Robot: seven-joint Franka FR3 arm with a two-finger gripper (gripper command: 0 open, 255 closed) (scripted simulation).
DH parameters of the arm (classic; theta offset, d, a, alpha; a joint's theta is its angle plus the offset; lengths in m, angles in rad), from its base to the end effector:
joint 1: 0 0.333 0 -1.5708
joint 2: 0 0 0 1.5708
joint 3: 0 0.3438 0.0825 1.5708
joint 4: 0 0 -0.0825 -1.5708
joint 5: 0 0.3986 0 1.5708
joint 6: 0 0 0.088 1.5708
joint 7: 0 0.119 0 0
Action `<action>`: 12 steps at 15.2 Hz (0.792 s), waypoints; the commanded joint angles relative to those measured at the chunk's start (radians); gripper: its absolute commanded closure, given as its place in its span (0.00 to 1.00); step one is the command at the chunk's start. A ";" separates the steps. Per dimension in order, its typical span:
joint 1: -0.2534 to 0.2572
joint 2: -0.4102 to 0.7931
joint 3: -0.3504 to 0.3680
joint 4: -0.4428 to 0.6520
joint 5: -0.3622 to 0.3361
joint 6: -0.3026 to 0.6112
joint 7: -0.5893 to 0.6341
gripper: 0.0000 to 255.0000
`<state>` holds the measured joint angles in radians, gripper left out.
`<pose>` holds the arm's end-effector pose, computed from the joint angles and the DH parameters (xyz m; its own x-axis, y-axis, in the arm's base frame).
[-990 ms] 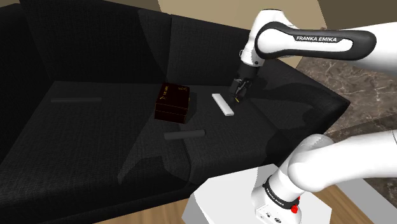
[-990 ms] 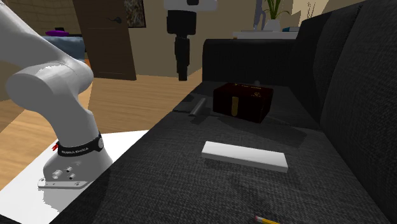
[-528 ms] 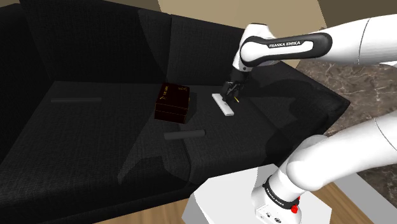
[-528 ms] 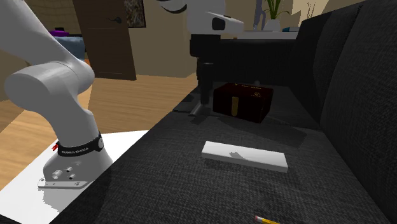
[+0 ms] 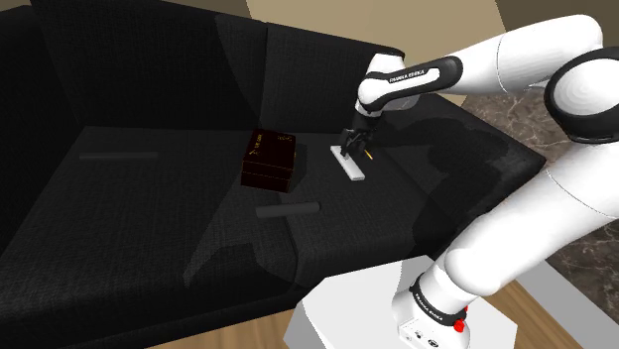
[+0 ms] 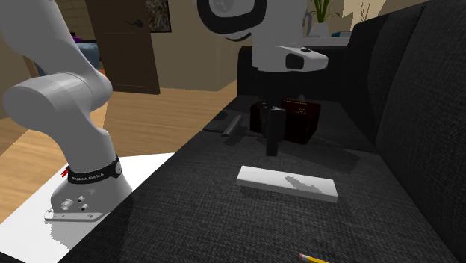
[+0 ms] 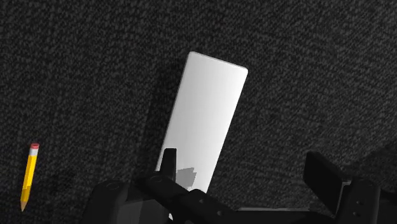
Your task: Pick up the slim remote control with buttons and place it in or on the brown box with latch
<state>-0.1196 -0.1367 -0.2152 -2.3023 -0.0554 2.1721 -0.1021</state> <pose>0.4712 -0.1681 0.4098 0.9802 -0.1982 0.0019 -0.1982 -0.9800 0.0170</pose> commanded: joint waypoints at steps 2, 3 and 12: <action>-0.017 0.116 -0.024 0.068 0.019 0.058 -0.010 0.00; -0.023 0.151 -0.030 0.090 0.027 0.074 -0.013 0.00; -0.030 0.232 -0.033 0.066 0.051 0.179 -0.029 0.00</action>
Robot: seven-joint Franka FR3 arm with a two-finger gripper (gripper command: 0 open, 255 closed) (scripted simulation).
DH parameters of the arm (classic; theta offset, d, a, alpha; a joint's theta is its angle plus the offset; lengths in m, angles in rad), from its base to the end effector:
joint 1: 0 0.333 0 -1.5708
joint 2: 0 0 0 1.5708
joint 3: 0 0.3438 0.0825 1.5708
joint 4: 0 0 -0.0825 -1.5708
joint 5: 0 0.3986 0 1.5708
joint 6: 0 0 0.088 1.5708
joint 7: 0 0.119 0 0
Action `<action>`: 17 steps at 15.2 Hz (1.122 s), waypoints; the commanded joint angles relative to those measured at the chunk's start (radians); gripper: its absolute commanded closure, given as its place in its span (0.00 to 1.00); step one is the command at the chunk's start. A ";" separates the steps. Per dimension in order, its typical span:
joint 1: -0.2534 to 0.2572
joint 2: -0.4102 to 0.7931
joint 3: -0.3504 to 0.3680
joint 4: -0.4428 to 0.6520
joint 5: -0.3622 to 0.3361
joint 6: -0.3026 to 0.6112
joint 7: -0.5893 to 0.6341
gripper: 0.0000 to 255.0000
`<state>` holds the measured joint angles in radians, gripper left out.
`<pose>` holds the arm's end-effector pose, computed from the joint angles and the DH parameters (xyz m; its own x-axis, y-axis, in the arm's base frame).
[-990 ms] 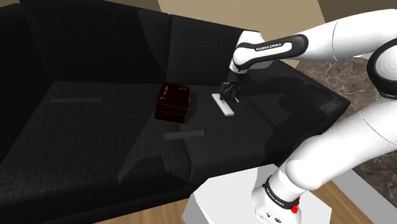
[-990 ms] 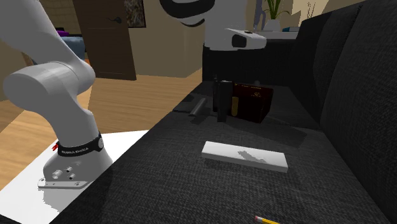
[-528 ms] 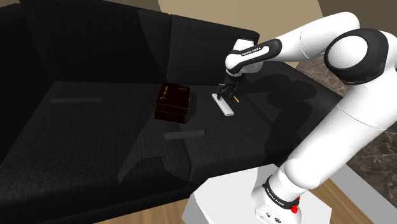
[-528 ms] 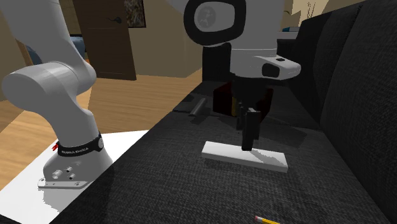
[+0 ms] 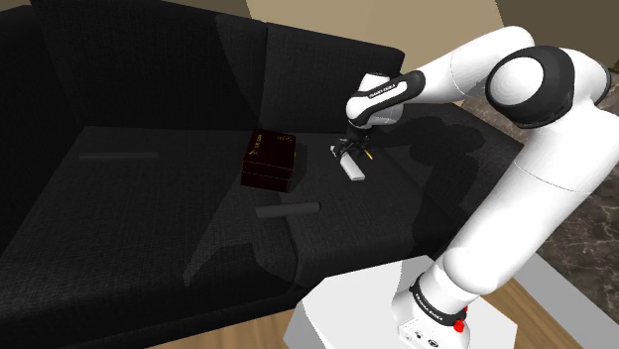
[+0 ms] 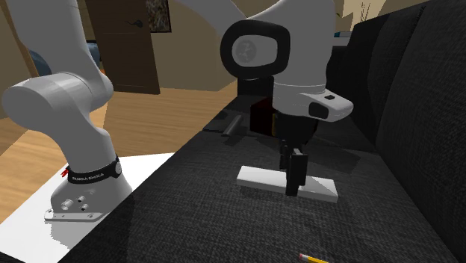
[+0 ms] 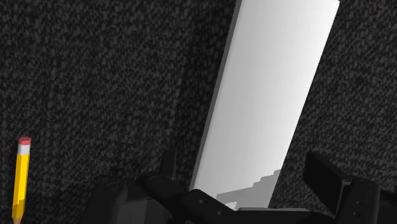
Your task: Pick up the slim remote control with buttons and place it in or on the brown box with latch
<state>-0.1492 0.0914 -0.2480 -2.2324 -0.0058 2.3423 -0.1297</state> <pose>0.5083 -0.2126 0.3396 0.9657 -0.2590 0.0176 -0.2594 -0.9653 0.0292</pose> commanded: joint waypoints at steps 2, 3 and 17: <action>-0.001 0.004 0.000 -0.004 0.001 0.009 -0.001 0.00; -0.001 0.004 0.000 -0.004 0.001 0.009 -0.001 0.00; -0.001 0.004 0.000 -0.004 0.001 0.009 -0.001 1.00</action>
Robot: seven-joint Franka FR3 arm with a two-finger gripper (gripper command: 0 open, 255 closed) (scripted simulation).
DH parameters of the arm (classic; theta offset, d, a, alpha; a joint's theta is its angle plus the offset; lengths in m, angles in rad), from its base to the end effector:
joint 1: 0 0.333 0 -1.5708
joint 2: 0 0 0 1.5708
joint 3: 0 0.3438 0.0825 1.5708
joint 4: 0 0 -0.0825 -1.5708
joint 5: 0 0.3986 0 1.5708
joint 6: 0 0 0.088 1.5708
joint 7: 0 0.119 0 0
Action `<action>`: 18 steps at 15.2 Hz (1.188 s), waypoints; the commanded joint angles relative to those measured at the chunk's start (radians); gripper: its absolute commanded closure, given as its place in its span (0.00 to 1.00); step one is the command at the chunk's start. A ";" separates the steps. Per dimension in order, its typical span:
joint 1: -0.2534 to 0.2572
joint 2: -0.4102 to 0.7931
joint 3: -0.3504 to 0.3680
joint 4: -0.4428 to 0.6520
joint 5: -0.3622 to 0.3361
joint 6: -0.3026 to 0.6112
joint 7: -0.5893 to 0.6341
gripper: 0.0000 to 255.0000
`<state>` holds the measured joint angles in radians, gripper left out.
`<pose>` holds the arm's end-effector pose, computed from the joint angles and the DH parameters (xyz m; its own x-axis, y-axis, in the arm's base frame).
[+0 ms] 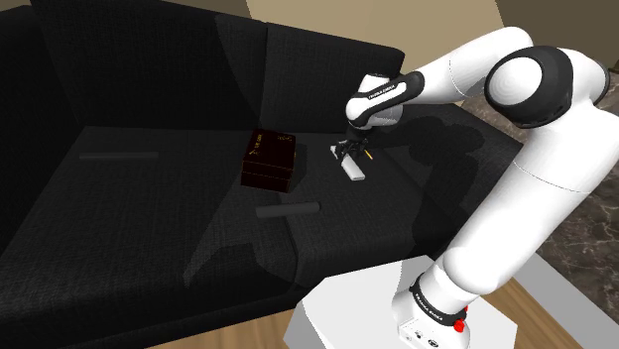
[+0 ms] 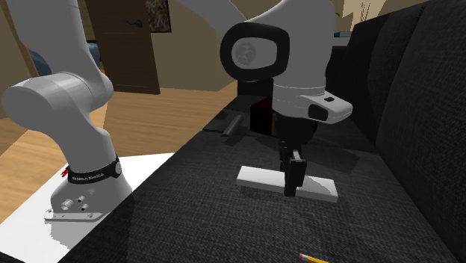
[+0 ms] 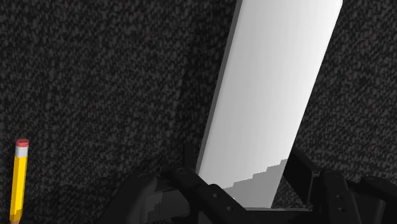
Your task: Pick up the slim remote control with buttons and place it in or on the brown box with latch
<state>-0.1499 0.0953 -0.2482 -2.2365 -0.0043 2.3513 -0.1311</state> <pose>0.5078 -0.2129 0.3366 0.9656 -0.2593 0.0187 -0.2598 -0.9652 0.0292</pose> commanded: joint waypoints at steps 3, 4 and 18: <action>0.001 -0.025 -0.001 0.014 -0.008 -0.039 0.005 1.00; 0.002 -0.033 -0.001 0.019 -0.011 -0.052 0.007 1.00; 0.005 -0.126 0.001 0.112 -0.036 -0.236 0.021 1.00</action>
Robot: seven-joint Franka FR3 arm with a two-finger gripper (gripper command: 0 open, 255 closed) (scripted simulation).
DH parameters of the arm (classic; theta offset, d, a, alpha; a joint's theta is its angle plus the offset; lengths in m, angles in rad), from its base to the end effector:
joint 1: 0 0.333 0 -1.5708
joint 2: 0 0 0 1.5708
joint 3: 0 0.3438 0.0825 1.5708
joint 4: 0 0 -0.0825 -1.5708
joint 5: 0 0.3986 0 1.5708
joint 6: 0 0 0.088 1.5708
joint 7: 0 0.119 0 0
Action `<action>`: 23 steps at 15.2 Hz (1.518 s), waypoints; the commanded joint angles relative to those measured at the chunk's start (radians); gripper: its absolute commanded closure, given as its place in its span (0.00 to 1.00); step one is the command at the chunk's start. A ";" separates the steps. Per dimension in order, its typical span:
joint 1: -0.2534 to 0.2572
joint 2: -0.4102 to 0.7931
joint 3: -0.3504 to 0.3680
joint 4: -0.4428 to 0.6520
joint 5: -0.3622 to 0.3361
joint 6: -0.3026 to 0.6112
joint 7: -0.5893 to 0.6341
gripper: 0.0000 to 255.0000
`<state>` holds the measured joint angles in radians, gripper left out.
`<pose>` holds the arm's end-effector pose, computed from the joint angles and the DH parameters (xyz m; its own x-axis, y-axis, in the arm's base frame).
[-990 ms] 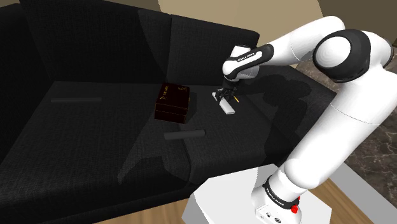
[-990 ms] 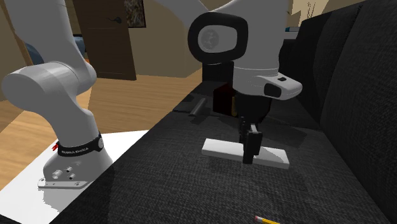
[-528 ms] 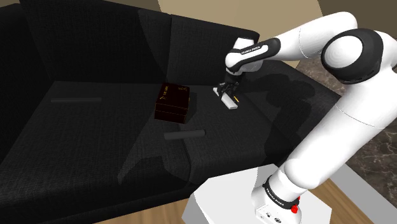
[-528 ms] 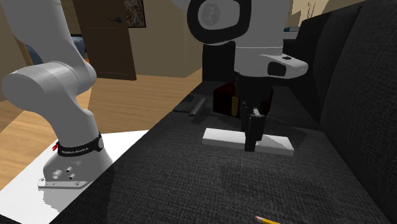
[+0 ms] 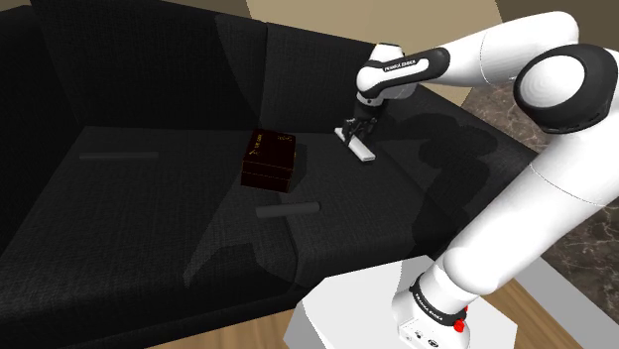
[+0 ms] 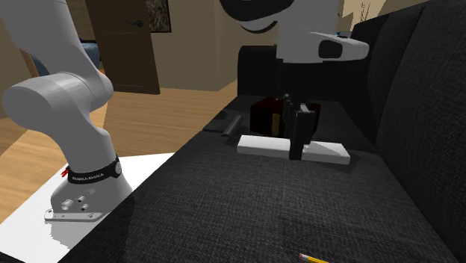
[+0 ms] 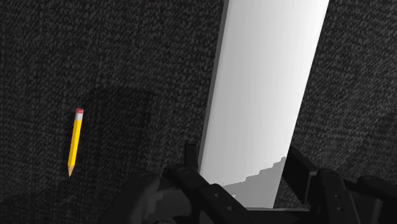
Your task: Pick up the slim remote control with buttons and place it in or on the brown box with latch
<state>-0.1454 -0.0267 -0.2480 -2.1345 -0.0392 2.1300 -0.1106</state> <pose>0.5058 -0.2128 0.4284 0.9657 -0.2590 0.0180 -0.2595 -0.9653 0.0293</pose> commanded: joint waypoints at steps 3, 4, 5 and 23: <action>0.001 -0.018 0.001 0.036 -0.004 -0.054 0.003 1.00; 0.001 -0.023 0.002 0.045 -0.005 -0.067 0.003 1.00; 0.001 -0.027 0.002 0.054 -0.006 -0.080 0.003 1.00; 0.091 -0.024 0.107 0.197 0.000 -0.227 0.190 1.00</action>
<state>-0.0632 -0.0609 -0.1515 -1.9550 -0.0420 1.9104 0.0600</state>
